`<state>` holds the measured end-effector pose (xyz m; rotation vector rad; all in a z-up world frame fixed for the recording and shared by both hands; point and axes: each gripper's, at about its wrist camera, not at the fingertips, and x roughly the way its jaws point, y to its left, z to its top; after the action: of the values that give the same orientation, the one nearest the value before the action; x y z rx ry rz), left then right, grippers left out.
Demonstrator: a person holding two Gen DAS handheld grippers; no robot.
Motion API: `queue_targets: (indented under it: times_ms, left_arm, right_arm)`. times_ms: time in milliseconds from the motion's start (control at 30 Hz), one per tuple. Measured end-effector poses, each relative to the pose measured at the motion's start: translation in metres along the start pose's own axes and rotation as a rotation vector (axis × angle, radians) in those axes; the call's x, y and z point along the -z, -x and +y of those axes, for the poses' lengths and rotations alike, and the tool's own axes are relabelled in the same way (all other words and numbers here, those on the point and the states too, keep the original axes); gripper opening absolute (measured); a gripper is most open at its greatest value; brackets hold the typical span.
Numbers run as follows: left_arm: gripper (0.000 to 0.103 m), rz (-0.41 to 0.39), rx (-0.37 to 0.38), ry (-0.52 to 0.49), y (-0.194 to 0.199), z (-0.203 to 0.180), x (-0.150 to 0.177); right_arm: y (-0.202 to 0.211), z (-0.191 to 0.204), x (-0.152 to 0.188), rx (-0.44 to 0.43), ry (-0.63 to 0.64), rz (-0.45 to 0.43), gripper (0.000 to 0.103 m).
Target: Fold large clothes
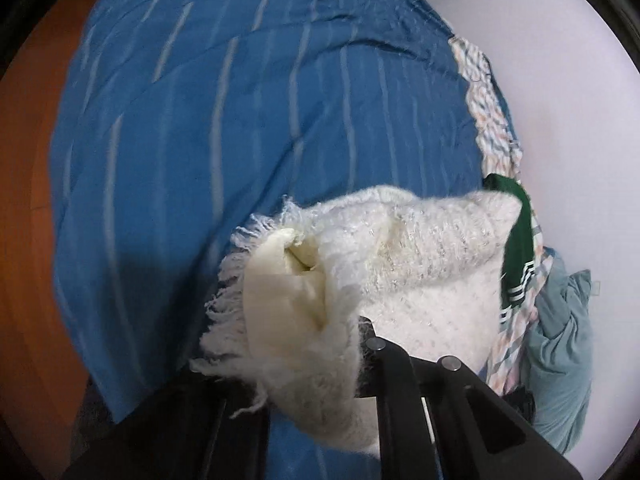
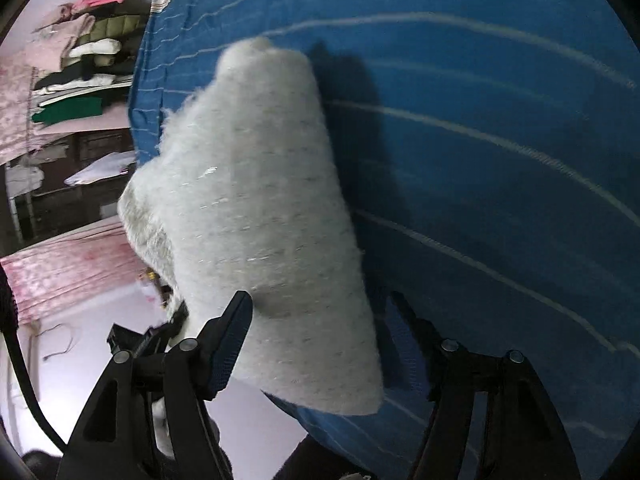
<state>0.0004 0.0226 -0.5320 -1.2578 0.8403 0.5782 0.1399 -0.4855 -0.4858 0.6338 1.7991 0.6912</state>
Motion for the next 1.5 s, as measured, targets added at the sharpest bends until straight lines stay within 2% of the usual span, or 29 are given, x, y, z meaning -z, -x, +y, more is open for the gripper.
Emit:
queue_targets:
  times_ms: [67,100,133,167,200,233,300,367,467,500,633,800,933,1100,1233,1367,1467,1500]
  left_arm:
    - [0.007,0.021,0.013,0.032,-0.013,0.01,-0.006]
    - [0.009,0.04,0.04,0.055,-0.02,0.016,-0.01]
    - [0.015,0.049,0.049,0.072,-0.032,0.014,-0.014]
    - [0.016,0.064,0.068,0.093,-0.038,0.018,-0.018]
    - [0.021,0.087,0.092,0.111,-0.045,0.021,-0.022]
    - [0.028,0.096,0.098,0.119,-0.05,0.018,-0.026]
    - [0.028,0.092,0.121,0.118,-0.053,0.019,-0.031]
    - [0.028,0.075,0.115,0.089,-0.051,0.012,-0.034]
    - [0.023,0.03,0.105,0.026,-0.041,-0.006,-0.042]
    - [0.023,0.021,0.109,0.016,-0.039,-0.013,-0.046]
    - [0.023,-0.006,0.137,-0.036,-0.025,-0.045,-0.062]
    - [0.023,-0.019,0.201,-0.13,-0.023,-0.117,-0.095]
    - [0.023,0.005,0.265,-0.197,-0.049,-0.2,-0.129]
    - [0.023,0.038,0.36,-0.315,-0.101,-0.323,-0.162]
    - [0.023,0.065,0.428,-0.397,-0.17,-0.419,-0.188]
    - [0.023,0.105,0.443,-0.442,-0.252,-0.477,-0.202]
    - [0.023,0.156,0.408,-0.479,-0.315,-0.493,-0.2]
    - [0.023,0.176,0.369,-0.497,-0.34,-0.497,-0.2]
  right_arm:
    - [-0.019,0.0,-0.009,-0.061,0.029,0.01,0.081]
    - [-0.028,-0.001,-0.013,-0.122,0.052,0.025,0.081]
    - [-0.04,-0.003,-0.019,-0.186,0.065,0.051,0.081]
    - [-0.05,-0.005,-0.024,-0.215,0.063,0.07,0.083]
    - [-0.063,-0.005,-0.031,-0.25,0.063,0.095,0.09]
    - [-0.081,-0.005,-0.039,-0.285,0.062,0.131,0.091]
    - [-0.099,-0.002,-0.049,-0.338,0.061,0.135,0.092]
    - [-0.108,0.011,-0.054,-0.347,0.095,0.116,0.092]
    - [-0.103,0.021,-0.054,-0.366,0.092,0.065,0.064]
    - [-0.099,0.023,-0.054,-0.391,0.066,0.048,0.061]
    - [-0.08,0.044,-0.056,-0.457,0.046,0.007,0.057]
    - [-0.041,0.08,-0.083,-0.511,0.051,-0.068,0.057]
    - [0.012,0.109,-0.134,-0.504,0.061,-0.167,0.057]
    - [0.086,0.129,-0.204,-0.502,0.062,-0.304,0.057]
    - [0.145,0.133,-0.285,-0.493,0.082,-0.413,0.057]
    - [0.17,0.11,-0.369,-0.486,0.053,-0.47,0.057]
    - [0.163,0.076,-0.418,-0.475,0.005,-0.481,0.057]
    - [0.156,0.058,-0.437,-0.466,-0.028,-0.478,0.057]
